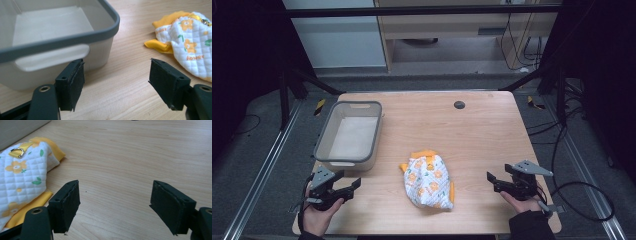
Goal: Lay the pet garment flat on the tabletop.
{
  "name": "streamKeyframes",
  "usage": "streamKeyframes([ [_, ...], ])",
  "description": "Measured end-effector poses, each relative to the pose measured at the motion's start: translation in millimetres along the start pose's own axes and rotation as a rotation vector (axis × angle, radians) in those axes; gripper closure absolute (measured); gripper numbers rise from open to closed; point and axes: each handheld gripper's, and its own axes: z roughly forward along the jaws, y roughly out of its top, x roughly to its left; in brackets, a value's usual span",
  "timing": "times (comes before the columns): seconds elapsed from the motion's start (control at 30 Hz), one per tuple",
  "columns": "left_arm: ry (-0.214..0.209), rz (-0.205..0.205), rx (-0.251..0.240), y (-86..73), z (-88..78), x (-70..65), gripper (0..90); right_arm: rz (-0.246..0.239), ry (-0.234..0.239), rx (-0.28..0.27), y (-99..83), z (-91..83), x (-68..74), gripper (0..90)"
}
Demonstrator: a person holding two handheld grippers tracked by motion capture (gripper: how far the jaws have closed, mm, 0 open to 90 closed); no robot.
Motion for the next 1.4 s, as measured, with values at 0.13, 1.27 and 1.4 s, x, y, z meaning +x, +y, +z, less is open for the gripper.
streamKeyframes([
  [0.13, -0.011, -0.004, -0.021, 8.2, -2.2, -0.3, 25.6, -0.019, 0.004, -0.007, 5.7, 0.2, 2.7, 24.3],
  [1.27, -0.083, 0.057, -0.011, 70.7, 67.2, -46.5, 24.2, -0.059, 0.131, -0.059, 71.3, 40.6, 35.3, 39.1],
  [1.4, -0.086, 0.062, 0.006, 69.8, 76.9, -51.2, 24.0, -0.064, 0.141, -0.043, 71.1, 47.6, 39.4, 40.3],
])
